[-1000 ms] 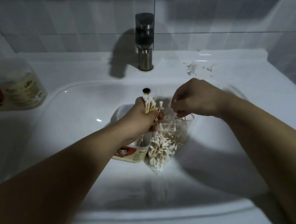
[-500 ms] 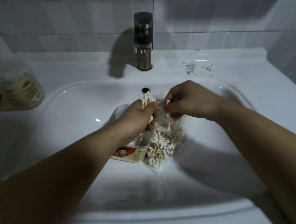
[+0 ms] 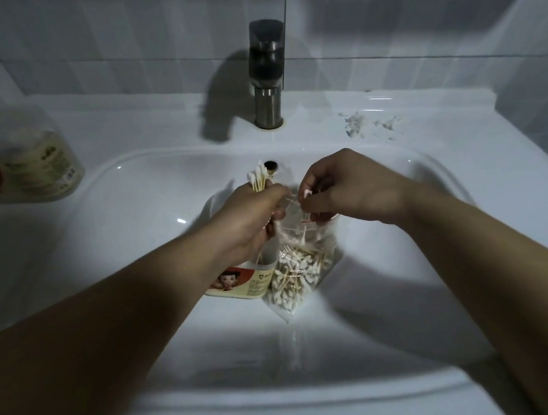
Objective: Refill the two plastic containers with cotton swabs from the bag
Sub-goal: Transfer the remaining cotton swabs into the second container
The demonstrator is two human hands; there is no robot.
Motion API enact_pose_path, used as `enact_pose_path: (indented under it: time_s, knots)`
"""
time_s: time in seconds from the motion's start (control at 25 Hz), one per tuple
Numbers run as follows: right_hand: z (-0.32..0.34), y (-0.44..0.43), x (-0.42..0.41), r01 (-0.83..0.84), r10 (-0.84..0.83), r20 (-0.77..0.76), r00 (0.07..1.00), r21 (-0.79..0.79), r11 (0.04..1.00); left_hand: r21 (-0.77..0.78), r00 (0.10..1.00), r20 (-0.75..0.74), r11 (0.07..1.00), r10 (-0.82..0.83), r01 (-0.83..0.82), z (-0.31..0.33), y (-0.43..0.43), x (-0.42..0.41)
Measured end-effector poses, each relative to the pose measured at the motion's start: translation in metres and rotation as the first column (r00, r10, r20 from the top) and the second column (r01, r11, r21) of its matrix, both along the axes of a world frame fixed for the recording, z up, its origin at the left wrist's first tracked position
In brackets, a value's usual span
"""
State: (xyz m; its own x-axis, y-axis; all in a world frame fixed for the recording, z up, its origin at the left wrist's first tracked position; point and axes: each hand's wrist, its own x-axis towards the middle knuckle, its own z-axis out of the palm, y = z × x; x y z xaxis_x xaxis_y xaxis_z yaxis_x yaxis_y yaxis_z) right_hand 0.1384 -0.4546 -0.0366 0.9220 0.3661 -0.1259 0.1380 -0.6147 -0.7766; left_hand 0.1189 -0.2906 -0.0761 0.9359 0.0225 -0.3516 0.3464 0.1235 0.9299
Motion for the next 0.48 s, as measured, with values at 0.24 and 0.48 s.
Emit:
enact_pose_path:
  time_s: [0.24,0.48]
  knots:
    - [0.0018,0.0018,-0.0019,-0.032,0.032,0.008,0.999,0.011,0.999,-0.119,0.988,-0.049,0.981,0.147,-0.152,0.0045,-0.0007,0.0020]
    - [0.0025,-0.0019,0.0018,0.042,-0.043,0.066,0.997,0.024,0.999,-0.329,0.971,-0.012,0.916,0.238,-0.228,0.0048,-0.0007,0.0067]
